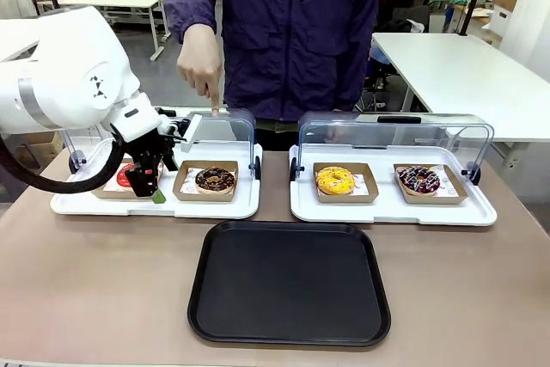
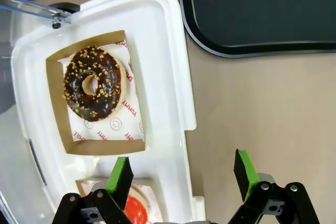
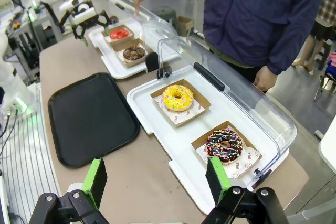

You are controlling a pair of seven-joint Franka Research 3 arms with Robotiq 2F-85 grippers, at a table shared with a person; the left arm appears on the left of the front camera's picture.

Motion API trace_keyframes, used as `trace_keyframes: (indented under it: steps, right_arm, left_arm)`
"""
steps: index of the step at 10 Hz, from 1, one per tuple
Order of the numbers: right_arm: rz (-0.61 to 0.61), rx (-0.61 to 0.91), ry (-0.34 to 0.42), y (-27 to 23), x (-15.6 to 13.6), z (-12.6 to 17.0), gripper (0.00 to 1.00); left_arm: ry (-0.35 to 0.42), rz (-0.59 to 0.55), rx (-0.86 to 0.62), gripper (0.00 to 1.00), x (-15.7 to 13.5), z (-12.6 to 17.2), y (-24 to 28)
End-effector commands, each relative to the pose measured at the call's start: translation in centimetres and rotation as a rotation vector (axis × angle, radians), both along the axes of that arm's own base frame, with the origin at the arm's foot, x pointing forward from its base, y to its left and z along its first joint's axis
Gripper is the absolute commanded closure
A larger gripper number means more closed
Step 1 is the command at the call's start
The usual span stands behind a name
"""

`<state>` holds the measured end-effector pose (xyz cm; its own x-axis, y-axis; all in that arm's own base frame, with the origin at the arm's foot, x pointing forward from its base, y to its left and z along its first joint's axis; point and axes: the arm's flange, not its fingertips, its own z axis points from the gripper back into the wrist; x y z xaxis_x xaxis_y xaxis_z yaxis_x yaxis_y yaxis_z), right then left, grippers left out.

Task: Move the second donut from the left to the tray.
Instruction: Pick up the Paper togo box containing the Donut indicated by the person and place it on the Handle tray.

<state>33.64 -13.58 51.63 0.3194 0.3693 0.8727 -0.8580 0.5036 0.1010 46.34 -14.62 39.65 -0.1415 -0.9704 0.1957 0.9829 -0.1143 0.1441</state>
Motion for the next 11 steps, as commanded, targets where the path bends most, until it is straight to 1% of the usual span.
trace_keyframes:
  steps: [1,3,4,5,6,7,11]
  right_arm:
    - [0.01,0.015,-0.034,-0.1,0.3,0.1,0.0]
    - [0.01,0.015,-0.034,-0.1,0.3,0.1,0.0]
    - [0.01,0.015,-0.034,-0.1,0.3,0.1,0.0]
    - [0.01,0.015,-0.034,-0.1,0.3,0.1,0.0]
    - [0.01,0.015,-0.034,-0.1,0.3,0.1,0.0]
    - [0.01,0.015,-0.034,-0.1,0.3,0.1,0.0]
    - [0.01,0.015,-0.034,-0.1,0.3,0.1,0.0]
  left_arm:
    - [0.011,-0.02,-0.009,0.0,-0.3,0.7,0.7]
    - [0.011,-0.02,-0.009,0.0,-0.3,0.7,0.7]
    - [0.006,-0.001,-0.001,0.0,-0.2,0.4,0.2]
    - [-0.014,0.023,0.007,0.0,0.7,-0.2,-0.4]
    - [0.003,0.042,0.048,0.0,1.9,-1.1,-0.9]
    - [-0.011,0.065,0.076,0.0,2.7,-1.7,-1.2]
    - [-0.064,0.092,0.136,0.0,5.2,-4.6,-2.3]
